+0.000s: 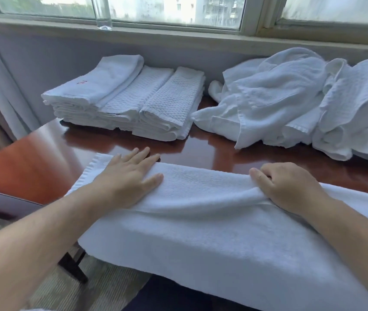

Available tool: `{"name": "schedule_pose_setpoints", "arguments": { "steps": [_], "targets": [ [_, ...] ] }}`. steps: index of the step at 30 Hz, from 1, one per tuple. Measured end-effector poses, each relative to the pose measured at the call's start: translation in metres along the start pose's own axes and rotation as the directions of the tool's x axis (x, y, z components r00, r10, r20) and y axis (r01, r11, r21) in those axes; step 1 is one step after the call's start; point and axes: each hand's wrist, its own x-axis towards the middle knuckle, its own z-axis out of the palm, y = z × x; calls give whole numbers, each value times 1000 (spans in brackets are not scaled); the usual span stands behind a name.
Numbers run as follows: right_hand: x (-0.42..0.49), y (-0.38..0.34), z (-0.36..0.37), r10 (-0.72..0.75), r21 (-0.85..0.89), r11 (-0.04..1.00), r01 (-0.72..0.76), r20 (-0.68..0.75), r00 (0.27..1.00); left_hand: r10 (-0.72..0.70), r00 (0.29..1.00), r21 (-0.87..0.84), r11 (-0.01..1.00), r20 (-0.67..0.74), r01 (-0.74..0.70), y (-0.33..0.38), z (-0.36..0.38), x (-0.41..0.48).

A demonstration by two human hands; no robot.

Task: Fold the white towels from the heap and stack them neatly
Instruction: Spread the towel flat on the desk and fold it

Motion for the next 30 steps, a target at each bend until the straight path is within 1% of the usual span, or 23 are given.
{"name": "schedule_pose_setpoints", "arguments": {
  "steps": [2,4,5,6,7,8,9,10,11,12,13,14,15,16,17,19,22,24,26,28,30],
  "targets": [
    [6,3,6,-6,43,999,10,-80,997,15,1000,-7,1000,-6,-15,-4,-4,10],
    [13,3,7,-16,102,994,29,-127,992,32,999,-7,999,-39,-32,-6,-8,19],
    [15,3,7,-37,102,993,54,-161,986,40,996,-15,999,-85,-41,-5,-10,21],
    [15,2,6,-62,75,994,80,-215,975,57,984,-33,997,-166,-63,-4,-12,20],
    [12,3,4,-81,48,994,99,-284,955,82,958,-54,993,-276,-101,-1,-13,17],
    [5,4,0,-88,48,993,112,-354,931,112,911,-75,985,-398,-154,6,-14,11],
    [-7,8,-6,-90,79,988,132,-401,912,144,852,-96,971,-504,-221,18,-15,3],
    [-22,14,-11,-97,119,980,160,-416,904,190,794,-110,945,-577,-307,34,-16,-5],
    [-40,22,-16,-117,150,970,192,-405,907,264,747,-108,906,-611,-409,55,-15,-14],
    [-58,31,-19,-142,161,963,215,-375,916,372,705,-86,849,-604,-521,77,-12,-22],
    [-77,41,-21,-160,153,963,223,-342,926,491,663,-50,782,-565,-622,101,-8,-28],
    [-95,50,-22,-157,135,969,207,-311,937,589,624,-13,722,-514,-692,124,-2,-31],
    [-110,60,-22,-131,123,977,173,-292,947,647,598,11,683,-473,-730,146,3,-31],
    [-123,70,-22,-77,117,986,115,-288,955,671,592,21,669,-446,-743,166,7,-29],
    [-133,79,-23,-14,118,992,50,-288,957,671,608,13,676,-424,-737,182,9,-25],
    [-145,95,-29,99,105,992,-73,-264,959,632,670,5,728,-390,-685,205,15,-14],
    [-155,115,-40,139,26,990,-137,-223,965,564,727,97,811,-390,-577,219,23,2],
    [-160,124,-43,179,-9,982,-187,-243,953,544,741,135,831,-394,-539,223,24,9],
    [-163,130,-43,283,-13,954,-300,-302,910,536,746,132,837,-395,-531,225,23,13],
    [-165,137,-42,433,-1,886,-463,-354,829,520,747,147,848,-414,-509,226,23,16],
    [-168,148,-42,558,38,811,-583,-350,753,514,743,195,856,-430,-479,226,24,17]
  ]
}}
